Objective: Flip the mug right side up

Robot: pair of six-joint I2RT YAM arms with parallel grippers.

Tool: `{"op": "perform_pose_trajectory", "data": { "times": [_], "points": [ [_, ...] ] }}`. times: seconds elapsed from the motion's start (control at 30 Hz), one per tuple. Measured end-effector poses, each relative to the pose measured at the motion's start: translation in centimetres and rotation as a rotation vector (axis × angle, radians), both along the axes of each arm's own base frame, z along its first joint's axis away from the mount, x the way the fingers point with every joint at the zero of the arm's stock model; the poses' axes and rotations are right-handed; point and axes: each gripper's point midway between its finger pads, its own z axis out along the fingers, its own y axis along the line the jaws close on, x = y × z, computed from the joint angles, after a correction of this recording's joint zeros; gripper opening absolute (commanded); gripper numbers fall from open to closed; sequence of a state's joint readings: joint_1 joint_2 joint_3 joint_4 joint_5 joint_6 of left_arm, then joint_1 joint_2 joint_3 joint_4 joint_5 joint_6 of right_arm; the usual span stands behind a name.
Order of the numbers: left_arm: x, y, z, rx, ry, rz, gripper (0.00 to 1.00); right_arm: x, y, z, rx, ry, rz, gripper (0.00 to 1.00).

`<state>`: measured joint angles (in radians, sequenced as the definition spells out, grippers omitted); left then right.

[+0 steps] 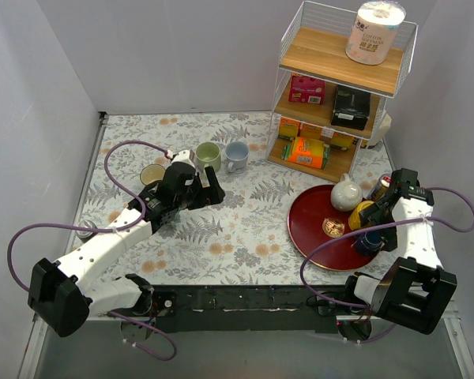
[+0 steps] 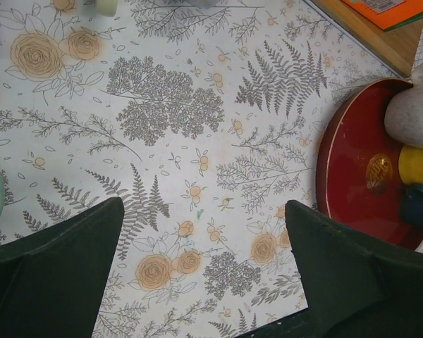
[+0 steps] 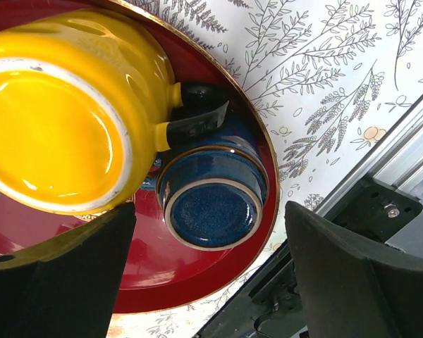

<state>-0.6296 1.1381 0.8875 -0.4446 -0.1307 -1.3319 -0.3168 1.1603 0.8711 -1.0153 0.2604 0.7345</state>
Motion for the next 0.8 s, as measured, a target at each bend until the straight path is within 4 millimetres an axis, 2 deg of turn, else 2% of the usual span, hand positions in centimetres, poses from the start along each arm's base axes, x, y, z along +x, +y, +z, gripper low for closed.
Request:
{"op": "perform_pose_trajectory", "data": {
  "times": [0.23, 0.33, 0.47, 0.53, 0.63, 0.67, 0.7, 0.73, 0.8],
  "points": [
    [0.5, 0.1, 1.2, -0.013, -0.018, 0.019, 0.98, -0.4, 0.1, -1.4, 0.009, 0.017, 0.025, 0.83],
    [0.4, 0.2, 1.1, -0.01, -0.01, 0.023, 0.98, -0.7, 0.4, -2.2, 0.023, 0.024, 0.028, 0.73],
    [0.4, 0.2, 1.0, -0.013, -0.006, 0.027, 0.98, -0.4, 0.6, -2.3, 0.032, 0.008, 0.033, 0.53],
    [0.4, 0.2, 1.0, -0.013, -0.005, 0.027, 0.98, -0.3, 0.7, -2.3, 0.035, 0.003, 0.035, 0.47],
    [0.4, 0.2, 1.0, -0.013, -0.005, 0.027, 0.98, -0.2, 0.8, -2.2, 0.043, -0.005, 0.037, 0.24],
    [0.4, 0.2, 1.0, -0.014, -0.005, 0.027, 0.98, -0.1, 0.9, -2.2, 0.048, -0.009, 0.039, 0.12],
    [0.4, 0.2, 1.0, -0.014, -0.005, 0.027, 0.98, -0.1, 1.0, -2.1, 0.053, -0.014, 0.04, 0.06],
    [0.4, 0.2, 1.0, -0.014, -0.005, 0.027, 0.98, -0.1, 1.2, -2.1, 0.06, -0.019, 0.043, 0.01],
    [0.4, 0.2, 1.0, -0.014, -0.005, 0.026, 0.98, 0.0, 1.5, -1.9, 0.074, -0.033, 0.047, 0.01]
  ]
}}
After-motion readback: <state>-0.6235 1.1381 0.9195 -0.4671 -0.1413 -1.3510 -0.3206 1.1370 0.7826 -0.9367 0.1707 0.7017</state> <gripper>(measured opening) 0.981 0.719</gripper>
